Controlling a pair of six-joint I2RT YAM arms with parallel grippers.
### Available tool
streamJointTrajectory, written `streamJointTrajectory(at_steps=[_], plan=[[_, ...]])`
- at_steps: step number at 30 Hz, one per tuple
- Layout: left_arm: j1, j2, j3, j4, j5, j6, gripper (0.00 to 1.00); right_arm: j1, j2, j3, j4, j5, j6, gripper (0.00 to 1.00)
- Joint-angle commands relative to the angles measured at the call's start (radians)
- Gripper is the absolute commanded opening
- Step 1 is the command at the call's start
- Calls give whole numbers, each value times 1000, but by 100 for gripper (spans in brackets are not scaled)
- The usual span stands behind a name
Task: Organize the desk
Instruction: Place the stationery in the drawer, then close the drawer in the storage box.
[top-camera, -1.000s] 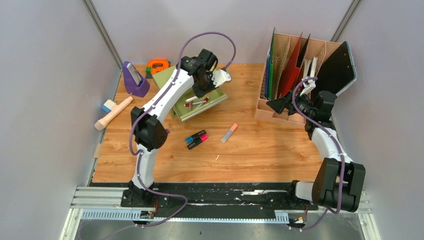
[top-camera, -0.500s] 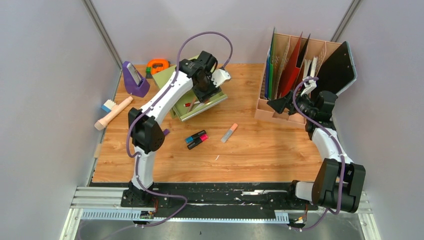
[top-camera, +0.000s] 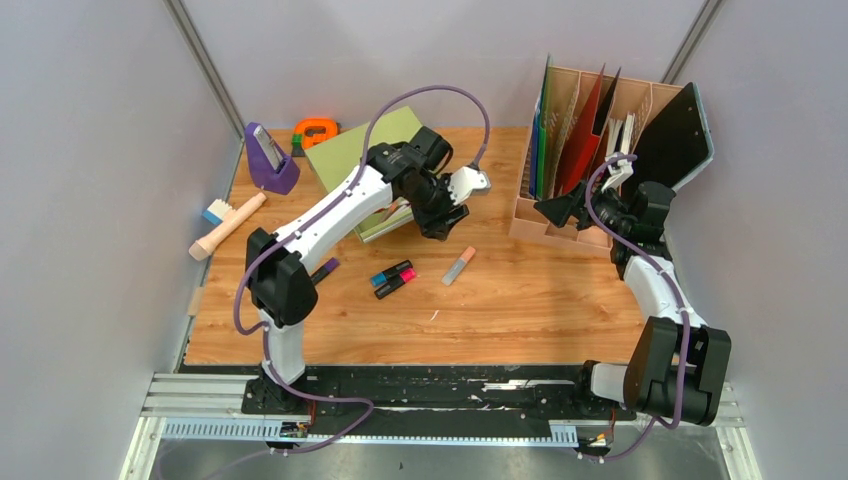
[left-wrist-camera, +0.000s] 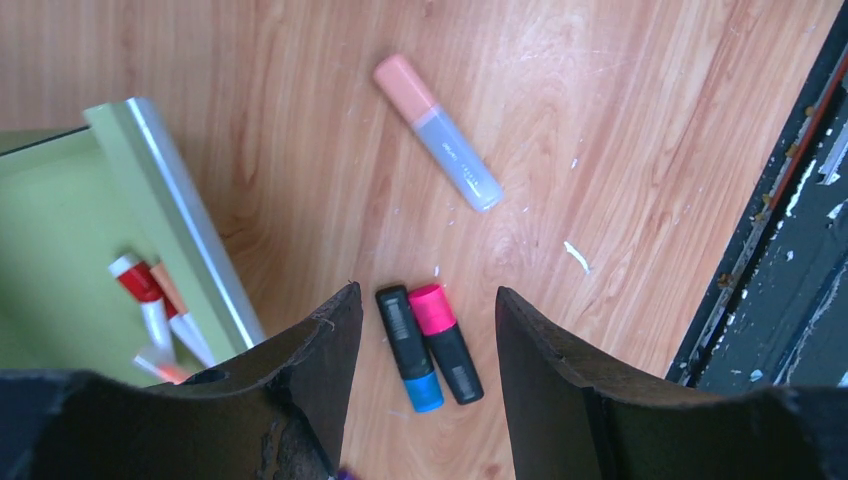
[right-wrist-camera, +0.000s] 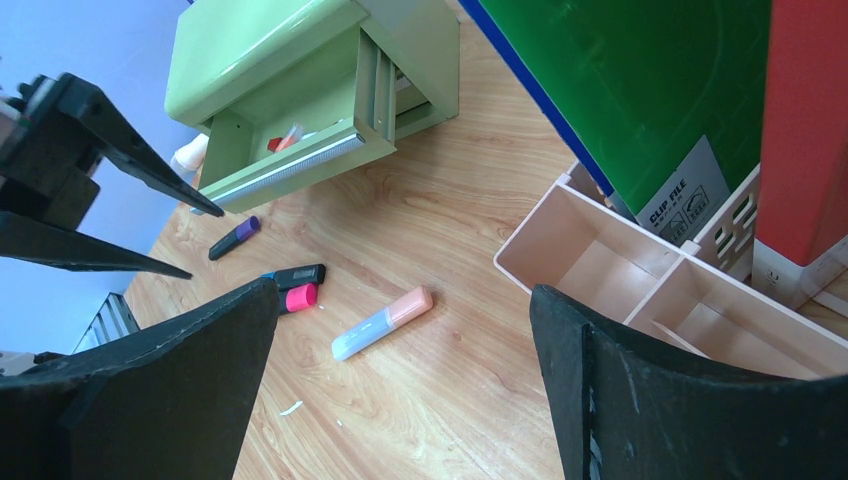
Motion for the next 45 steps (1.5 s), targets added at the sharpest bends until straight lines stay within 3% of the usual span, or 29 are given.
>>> streamJointTrajectory(at_steps=[1,13,27,45], plan=[[3,49,-27,73,58,-13,60,-8,-26,-4,28,1,-4,99],[2,128,-107,156,-118,18,59,-11,-18,-5,31,-1,-4,99],[9,94,-209,253,-534,133,59,-11,-14,-4,34,-2,-1,99],[82,77,-175,261,-586,164,60,-11,-23,-8,32,1,-9,99]])
